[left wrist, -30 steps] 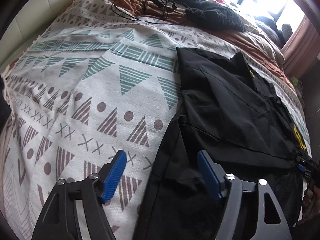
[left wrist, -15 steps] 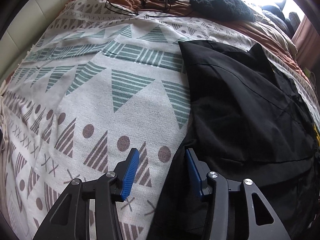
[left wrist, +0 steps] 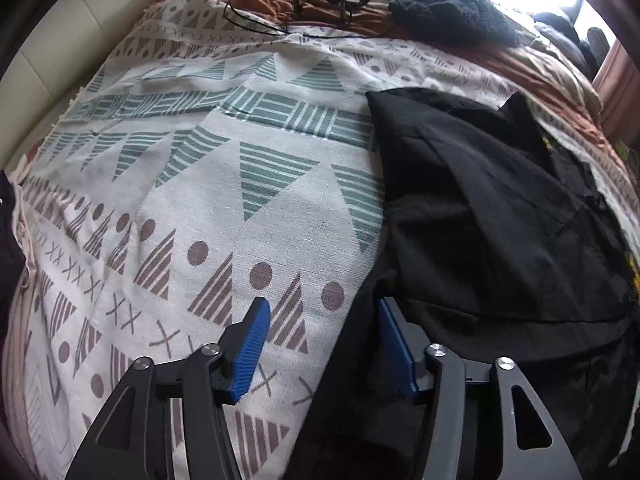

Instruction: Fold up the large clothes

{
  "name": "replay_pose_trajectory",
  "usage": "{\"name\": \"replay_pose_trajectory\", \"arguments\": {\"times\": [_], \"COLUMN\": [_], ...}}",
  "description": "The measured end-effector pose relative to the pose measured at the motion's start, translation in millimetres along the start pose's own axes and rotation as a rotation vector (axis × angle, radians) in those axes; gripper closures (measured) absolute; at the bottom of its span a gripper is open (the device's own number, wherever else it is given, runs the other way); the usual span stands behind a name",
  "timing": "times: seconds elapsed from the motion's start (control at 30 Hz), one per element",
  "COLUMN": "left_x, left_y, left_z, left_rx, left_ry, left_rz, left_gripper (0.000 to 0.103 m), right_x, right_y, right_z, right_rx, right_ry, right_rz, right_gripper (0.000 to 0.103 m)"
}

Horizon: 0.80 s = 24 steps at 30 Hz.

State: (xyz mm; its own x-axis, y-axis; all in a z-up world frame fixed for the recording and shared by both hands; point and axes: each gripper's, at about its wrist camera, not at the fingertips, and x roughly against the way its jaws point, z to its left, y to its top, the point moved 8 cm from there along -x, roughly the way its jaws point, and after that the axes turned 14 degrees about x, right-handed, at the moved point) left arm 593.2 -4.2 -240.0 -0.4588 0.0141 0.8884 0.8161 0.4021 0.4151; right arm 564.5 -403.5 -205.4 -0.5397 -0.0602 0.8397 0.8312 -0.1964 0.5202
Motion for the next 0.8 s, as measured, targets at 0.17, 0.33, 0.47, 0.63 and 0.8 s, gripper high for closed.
{"name": "replay_pose_trajectory", "arguments": {"times": [0.17, 0.33, 0.47, 0.63, 0.8], "left_x": [33.7, 56.2, 67.4, 80.1, 88.8], "left_y": [0.1, -3.3, -9.6, -22.5, -35.4], "left_z": [-3.0, -10.1, -21.4, -41.8, -64.3], "left_rx": [0.014, 0.033, 0.030, 0.000, -0.037], "left_ry": [-0.053, -0.095, -0.115, -0.135, -0.152], "left_rz": [-0.060, -0.077, -0.077, -0.082, -0.081], "left_gripper": [0.021, 0.016, 0.016, 0.016, 0.016], "right_x": [44.8, 80.6, 104.9, 130.9, 152.6], "right_y": [-9.8, -37.8, -62.9, -90.9, -111.5], "right_z": [-12.9, -61.7, -102.3, -144.6, -183.4], "right_rx": [0.007, -0.079, -0.153, -0.224, -0.293], "right_ry": [0.009, -0.042, -0.062, -0.086, -0.107], "right_rz": [-0.069, -0.092, -0.106, -0.127, -0.154], "right_gripper": [0.045, 0.045, 0.045, 0.045, 0.045]}}
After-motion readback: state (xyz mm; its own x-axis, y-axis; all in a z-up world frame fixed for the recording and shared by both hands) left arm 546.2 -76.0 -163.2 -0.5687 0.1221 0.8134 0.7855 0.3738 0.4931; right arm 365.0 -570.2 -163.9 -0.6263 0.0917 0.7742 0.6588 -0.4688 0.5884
